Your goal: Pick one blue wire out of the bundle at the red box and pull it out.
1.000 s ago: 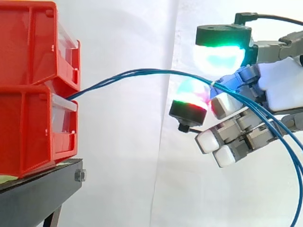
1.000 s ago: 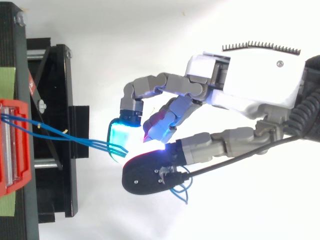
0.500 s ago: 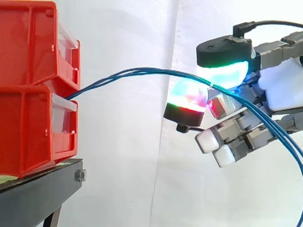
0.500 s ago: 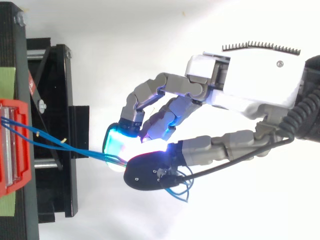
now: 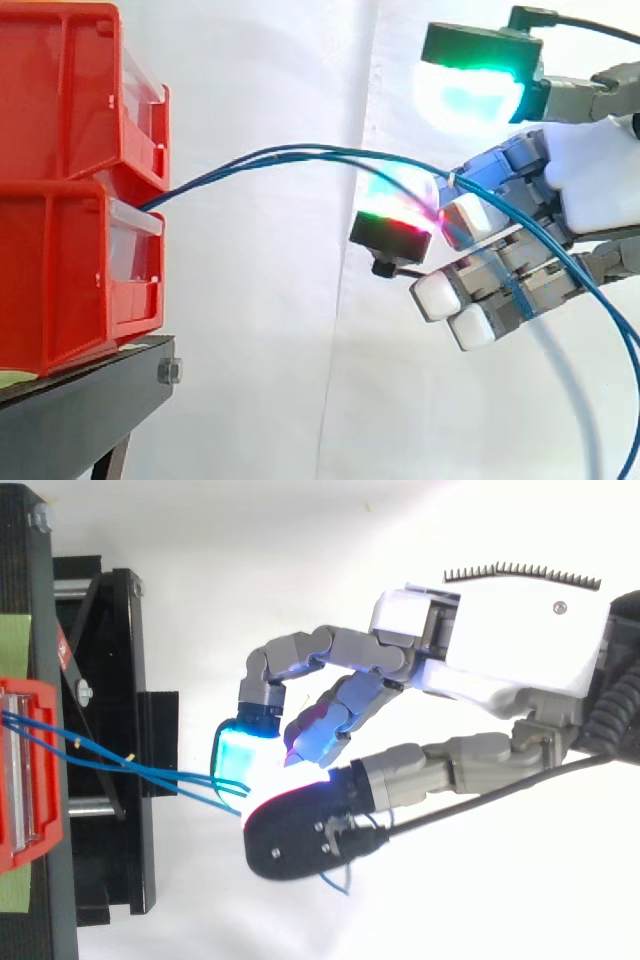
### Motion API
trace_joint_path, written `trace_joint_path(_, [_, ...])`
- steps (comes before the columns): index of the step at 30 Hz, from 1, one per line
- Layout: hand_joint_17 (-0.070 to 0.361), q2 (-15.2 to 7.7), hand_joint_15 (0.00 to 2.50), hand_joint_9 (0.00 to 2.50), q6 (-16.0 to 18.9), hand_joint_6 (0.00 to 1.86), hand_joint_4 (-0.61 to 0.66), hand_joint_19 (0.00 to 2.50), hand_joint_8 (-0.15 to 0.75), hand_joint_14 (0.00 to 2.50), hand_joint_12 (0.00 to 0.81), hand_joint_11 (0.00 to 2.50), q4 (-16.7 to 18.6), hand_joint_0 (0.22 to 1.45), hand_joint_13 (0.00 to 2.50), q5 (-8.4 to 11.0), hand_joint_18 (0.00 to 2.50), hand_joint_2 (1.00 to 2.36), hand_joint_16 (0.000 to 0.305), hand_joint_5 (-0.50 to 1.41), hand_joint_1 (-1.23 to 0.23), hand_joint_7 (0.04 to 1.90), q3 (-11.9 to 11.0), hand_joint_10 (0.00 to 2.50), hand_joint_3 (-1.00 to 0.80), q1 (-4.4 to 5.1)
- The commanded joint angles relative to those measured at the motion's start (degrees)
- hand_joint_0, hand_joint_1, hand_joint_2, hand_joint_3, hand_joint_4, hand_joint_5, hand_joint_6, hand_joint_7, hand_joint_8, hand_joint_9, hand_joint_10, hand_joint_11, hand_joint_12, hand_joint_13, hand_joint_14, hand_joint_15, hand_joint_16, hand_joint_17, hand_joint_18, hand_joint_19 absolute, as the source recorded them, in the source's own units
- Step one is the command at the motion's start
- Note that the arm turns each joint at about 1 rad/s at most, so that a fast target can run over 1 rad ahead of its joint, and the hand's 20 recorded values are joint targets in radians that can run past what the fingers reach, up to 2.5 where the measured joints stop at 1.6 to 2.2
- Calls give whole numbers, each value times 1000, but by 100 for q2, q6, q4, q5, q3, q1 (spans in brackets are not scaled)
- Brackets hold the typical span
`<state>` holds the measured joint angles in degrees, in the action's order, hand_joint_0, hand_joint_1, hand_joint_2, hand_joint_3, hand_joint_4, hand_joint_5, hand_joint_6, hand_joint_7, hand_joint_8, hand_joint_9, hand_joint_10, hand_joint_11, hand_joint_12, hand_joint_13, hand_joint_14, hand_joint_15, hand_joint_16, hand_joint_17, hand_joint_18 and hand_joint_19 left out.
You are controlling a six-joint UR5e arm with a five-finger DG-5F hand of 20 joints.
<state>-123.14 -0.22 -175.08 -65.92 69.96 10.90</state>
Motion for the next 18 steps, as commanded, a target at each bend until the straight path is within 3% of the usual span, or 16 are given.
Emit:
trace_joint_path(1, [134,0,490,939,31,774,191,601,230,21,354,725,0,602,710,0,458,1010,60,-164,-803,804,0,27,-364,0])
trace_joint_path(7, [132,0,483,891,31,838,199,576,220,22,349,744,0,675,697,0,458,1014,58,-187,-834,700,0,25,-288,0])
trace_joint_path(18, [131,0,485,927,31,820,207,592,223,22,342,739,0,681,703,0,474,1017,58,-177,-804,679,0,25,-214,0])
